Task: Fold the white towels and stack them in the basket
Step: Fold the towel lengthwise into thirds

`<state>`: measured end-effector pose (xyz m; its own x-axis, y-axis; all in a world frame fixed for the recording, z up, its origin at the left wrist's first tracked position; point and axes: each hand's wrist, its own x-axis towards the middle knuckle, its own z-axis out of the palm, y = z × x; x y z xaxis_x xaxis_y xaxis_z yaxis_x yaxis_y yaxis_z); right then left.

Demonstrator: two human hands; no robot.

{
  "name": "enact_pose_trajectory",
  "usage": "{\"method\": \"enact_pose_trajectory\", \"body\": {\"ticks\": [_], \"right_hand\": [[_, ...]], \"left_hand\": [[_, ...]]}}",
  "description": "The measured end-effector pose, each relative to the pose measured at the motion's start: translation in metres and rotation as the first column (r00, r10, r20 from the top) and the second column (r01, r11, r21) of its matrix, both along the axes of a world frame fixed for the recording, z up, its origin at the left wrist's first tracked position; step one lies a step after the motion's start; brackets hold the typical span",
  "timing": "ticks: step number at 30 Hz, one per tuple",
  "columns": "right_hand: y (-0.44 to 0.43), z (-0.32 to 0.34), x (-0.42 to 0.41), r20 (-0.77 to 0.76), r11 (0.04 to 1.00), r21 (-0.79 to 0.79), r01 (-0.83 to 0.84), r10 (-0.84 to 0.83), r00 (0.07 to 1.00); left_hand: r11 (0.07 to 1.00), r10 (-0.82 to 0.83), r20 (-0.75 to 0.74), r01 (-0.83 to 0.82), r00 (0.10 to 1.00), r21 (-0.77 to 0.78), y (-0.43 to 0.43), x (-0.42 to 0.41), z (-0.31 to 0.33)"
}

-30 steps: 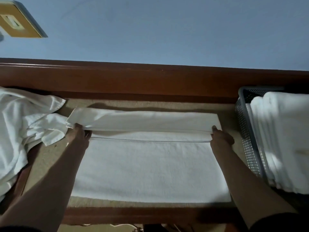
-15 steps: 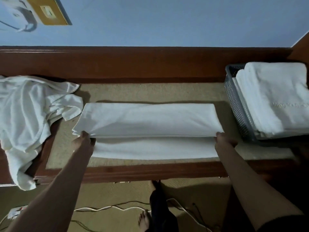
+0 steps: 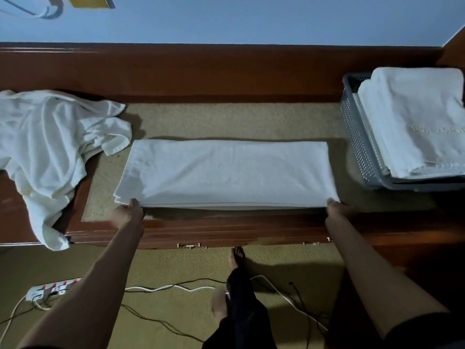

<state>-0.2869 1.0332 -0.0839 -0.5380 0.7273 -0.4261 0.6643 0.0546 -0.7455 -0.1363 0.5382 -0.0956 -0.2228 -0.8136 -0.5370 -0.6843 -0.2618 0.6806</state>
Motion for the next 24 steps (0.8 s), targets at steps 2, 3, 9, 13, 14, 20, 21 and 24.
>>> {"method": "enact_pose_trajectory", "body": {"ticks": [2, 3, 9, 13, 14, 20, 21, 24], "right_hand": [[-0.003, 0.000, -0.003, -0.010, 1.000, 0.018, -0.009, 0.009, 1.000], [-0.002, -0.002, -0.003, -0.002, 1.000, 0.029, -0.008, 0.008, 1.000], [0.001, 0.006, -0.005, -0.012, 0.987, 0.131, -0.091, 0.093, 0.996], [0.007, 0.010, -0.017, -0.028, 0.943, 0.261, -0.208, 0.222, 0.975], [0.007, 0.011, -0.021, -0.037, 0.930, 0.279, -0.238, 0.258, 0.965], [0.011, -0.002, -0.062, -0.047, 0.816, 0.345, -0.463, 0.508, 0.860], [0.012, -0.006, -0.072, -0.047, 0.800, 0.355, -0.483, 0.531, 0.846], [0.013, -0.014, -0.100, -0.062, 0.762, 0.387, -0.519, 0.584, 0.810]], "left_hand": [[1.000, 0.005, -0.019, -0.006, 1.000, -0.025, 0.015, -0.003, 0.022], [1.000, 0.003, -0.052, -0.003, 0.999, -0.004, 0.019, -0.002, 0.024], [0.898, -0.016, 0.112, 0.064, 0.994, -0.436, 0.021, -0.011, 0.040], [0.659, -0.418, 0.073, 0.358, 0.905, -0.662, 0.054, -0.042, 0.043], [0.596, -0.515, 0.073, 0.418, 0.854, -0.685, 0.064, -0.052, 0.040], [0.389, -0.817, 0.094, 0.665, 0.568, -0.637, 0.152, -0.118, 0.024], [0.347, -0.845, 0.109, 0.692, 0.523, -0.633, 0.166, -0.128, 0.020], [0.207, -0.922, 0.143, 0.767, 0.361, -0.607, 0.206, -0.162, 0.005]]}}
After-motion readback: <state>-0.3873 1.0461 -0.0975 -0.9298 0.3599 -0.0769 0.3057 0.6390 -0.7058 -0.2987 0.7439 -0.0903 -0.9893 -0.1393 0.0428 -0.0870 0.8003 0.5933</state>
